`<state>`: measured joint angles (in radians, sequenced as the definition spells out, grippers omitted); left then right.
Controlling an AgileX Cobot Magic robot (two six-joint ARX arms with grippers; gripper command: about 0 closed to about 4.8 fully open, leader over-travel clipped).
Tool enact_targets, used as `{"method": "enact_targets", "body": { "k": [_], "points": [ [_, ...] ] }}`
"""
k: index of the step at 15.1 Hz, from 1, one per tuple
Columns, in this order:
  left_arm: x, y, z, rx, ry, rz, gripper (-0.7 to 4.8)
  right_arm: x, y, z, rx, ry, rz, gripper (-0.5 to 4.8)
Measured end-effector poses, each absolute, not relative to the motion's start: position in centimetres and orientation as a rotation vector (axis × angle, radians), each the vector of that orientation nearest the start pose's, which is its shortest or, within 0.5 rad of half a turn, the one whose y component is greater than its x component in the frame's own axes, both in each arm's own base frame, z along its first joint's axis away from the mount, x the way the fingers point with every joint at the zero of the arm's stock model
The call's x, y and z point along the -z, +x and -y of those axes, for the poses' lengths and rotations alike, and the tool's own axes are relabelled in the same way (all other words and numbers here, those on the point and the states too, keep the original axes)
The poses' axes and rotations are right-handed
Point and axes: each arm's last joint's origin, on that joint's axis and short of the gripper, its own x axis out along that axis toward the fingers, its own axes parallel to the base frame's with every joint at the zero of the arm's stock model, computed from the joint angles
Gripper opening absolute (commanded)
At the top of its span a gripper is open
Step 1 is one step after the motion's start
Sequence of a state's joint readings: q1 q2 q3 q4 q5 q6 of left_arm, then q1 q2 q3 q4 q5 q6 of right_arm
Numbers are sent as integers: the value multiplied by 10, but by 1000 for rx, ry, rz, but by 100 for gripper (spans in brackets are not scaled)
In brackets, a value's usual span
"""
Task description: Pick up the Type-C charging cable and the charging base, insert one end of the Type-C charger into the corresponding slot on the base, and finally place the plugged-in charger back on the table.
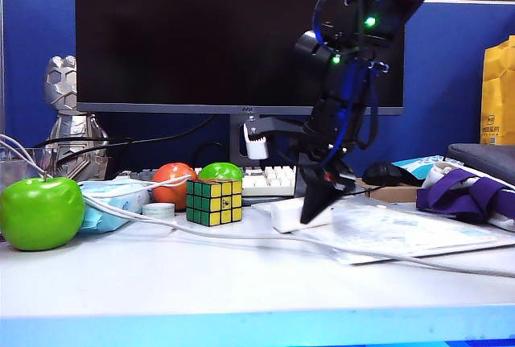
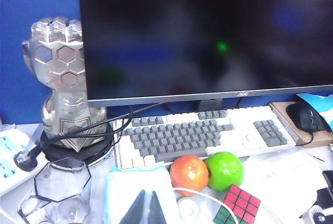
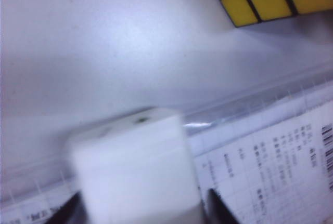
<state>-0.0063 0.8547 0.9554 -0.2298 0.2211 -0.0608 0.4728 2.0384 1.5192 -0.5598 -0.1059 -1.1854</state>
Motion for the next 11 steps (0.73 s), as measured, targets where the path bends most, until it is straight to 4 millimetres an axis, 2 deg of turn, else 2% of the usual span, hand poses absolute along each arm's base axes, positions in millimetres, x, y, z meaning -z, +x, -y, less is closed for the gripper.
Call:
{"method": "enact_targets", "body": {
  "k": [1,3,4,6,8,9,11],
  "points": [
    [-375,180,7,223,-74,-136,-4,-186,378,-197,-1116,-1229,-666,176],
    [-375,180,7,223,-74,-136,-4,-187,376,-196,-1120,-1231,-684,41],
    [-375,180,7,223,-74,-135,-4,-187,376,-196,-1117,-1222,-688,-1],
    [-375,180,8,231,-75,-136,-4,-192,376,-196,-1097,-1119,-730,-1],
    [-375,180,8,246,-76,-137,-4,-211,370,-193,-1045,-1027,-796,-1],
    [-375,179,8,246,-76,-137,-4,-232,365,-190,-957,-935,-814,-1],
    [-375,179,8,246,-76,-137,-4,-243,361,-188,-858,-773,-877,-1]
  ]
}}
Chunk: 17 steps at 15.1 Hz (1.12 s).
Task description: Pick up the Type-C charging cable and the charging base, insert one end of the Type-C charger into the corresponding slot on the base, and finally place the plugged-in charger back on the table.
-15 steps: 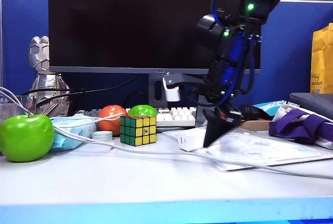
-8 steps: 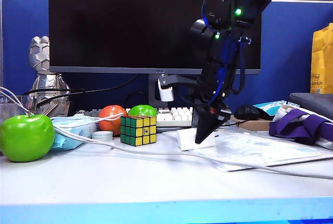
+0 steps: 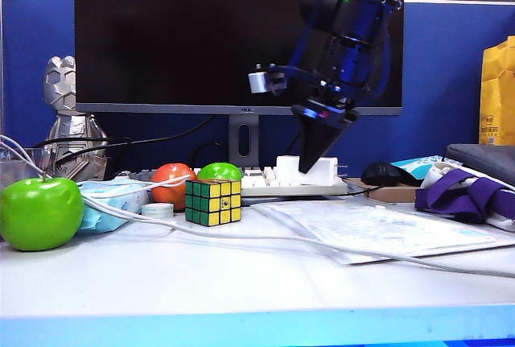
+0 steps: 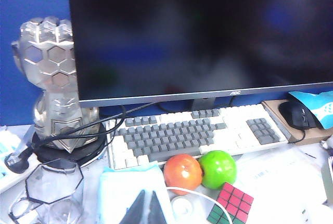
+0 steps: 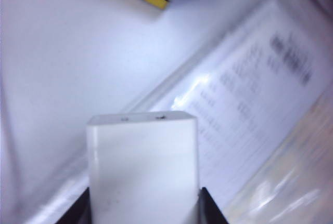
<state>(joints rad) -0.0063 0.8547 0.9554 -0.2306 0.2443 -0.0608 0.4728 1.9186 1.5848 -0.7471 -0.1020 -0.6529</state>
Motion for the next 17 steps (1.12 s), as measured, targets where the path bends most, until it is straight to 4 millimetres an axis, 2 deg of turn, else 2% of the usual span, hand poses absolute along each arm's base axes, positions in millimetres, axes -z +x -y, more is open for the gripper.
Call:
{"method": "enact_targets", "body": {
  "k": [3,4,6,7,8,9,10,14,17],
  "points": [
    [-374,179,8,247,-77,-145,-4,-230,355,-185,-771,-635,-1071,0],
    [-374,179,8,247,-77,-146,-4,-223,355,-184,-728,-621,-1127,19],
    [-374,179,8,247,-77,-148,-4,-213,355,-182,-682,-630,-1192,113],
    [-373,179,8,247,-78,-151,-4,-213,355,-182,-676,-631,-1194,119],
    [-373,179,8,248,-78,-150,-4,-214,355,-182,-676,-629,-1184,184],
    [-373,179,8,248,-78,-150,-4,-214,355,-182,-675,-628,-1183,299],
    [-373,179,8,248,-78,-151,-4,-214,355,-182,-676,-630,-1182,322],
    [-373,179,8,248,-78,-151,-4,-216,355,-182,-678,-632,-1187,322],
    [-373,180,8,248,-78,-155,-4,-218,354,-185,-761,-592,-1177,324]
  ]
}}
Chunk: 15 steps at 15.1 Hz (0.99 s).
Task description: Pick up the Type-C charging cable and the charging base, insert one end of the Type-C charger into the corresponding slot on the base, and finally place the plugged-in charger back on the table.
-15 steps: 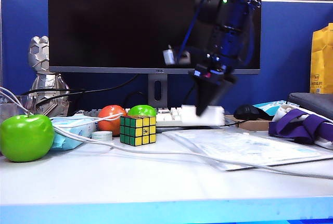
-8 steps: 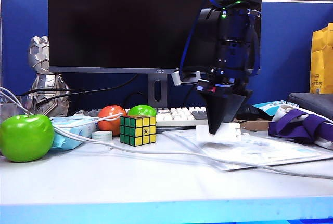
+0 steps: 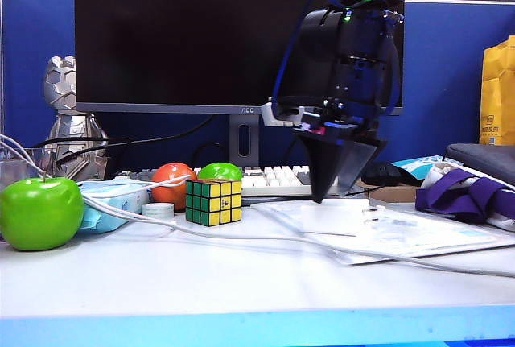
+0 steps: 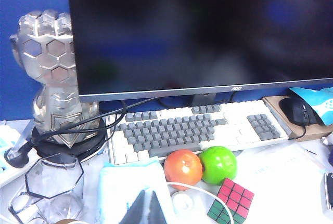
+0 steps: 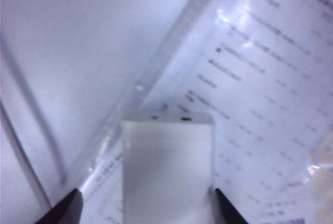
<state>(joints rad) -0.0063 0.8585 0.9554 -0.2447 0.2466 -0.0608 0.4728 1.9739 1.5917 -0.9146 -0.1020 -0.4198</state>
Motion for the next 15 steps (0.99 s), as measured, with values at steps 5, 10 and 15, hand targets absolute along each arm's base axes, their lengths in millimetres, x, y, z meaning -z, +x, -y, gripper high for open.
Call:
{"method": "enact_targets", "body": {
  "k": [5,10,15],
  "points": [
    [-370,180,8,247,-82,-184,-4,-185,363,-189,-766,-598,-1256,314],
    [-369,179,8,247,-83,-198,-4,-183,366,-190,-764,-597,-1252,-5],
    [-368,179,9,260,-85,-201,-4,-188,360,-191,-860,-474,-1258,-5]
  ]
}}
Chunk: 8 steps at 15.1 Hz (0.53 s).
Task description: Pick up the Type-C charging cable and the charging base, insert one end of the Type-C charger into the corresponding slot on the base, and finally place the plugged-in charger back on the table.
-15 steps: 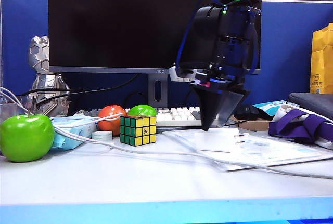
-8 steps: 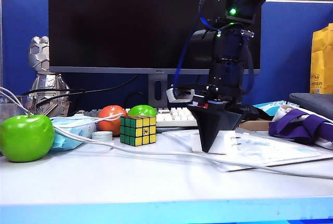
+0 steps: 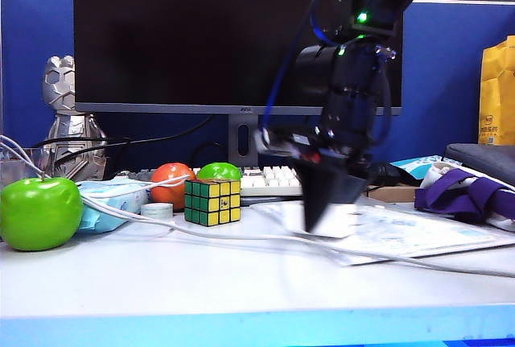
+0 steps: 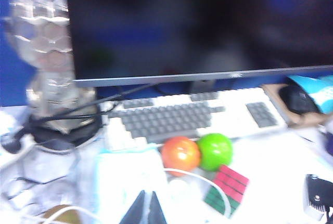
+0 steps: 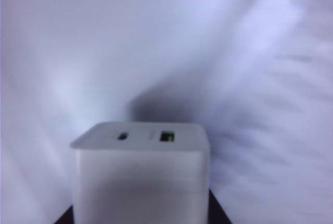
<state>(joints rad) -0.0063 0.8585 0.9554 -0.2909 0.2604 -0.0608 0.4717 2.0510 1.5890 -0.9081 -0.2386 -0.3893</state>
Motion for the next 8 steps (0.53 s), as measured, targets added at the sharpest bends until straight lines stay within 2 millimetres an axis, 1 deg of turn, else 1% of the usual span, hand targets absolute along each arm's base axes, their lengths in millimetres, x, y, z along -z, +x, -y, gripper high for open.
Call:
{"method": "enact_targets", "body": {
  "k": [1,2,3,4,5,7,8],
  "points": [
    [-368,180,9,268,-86,-202,-4,-197,355,-191,-904,-434,-1243,-5],
    [-365,185,10,275,-88,-219,-4,-243,346,-190,-1004,-351,-1069,-5],
    [-363,189,12,285,-88,-235,-4,-263,341,-189,-1029,-336,-984,-5],
    [-358,195,18,313,-88,-266,-4,-291,334,-185,-1049,-327,-861,-5],
    [-355,199,22,335,-87,-281,-4,-307,327,-183,-1068,-322,-792,-5],
    [-351,208,39,409,-76,-287,-4,-345,307,-175,-1162,-284,-634,-5],
    [-349,212,49,449,-70,-286,-4,-365,297,-172,-1214,-271,-527,-5]
  ]
}}
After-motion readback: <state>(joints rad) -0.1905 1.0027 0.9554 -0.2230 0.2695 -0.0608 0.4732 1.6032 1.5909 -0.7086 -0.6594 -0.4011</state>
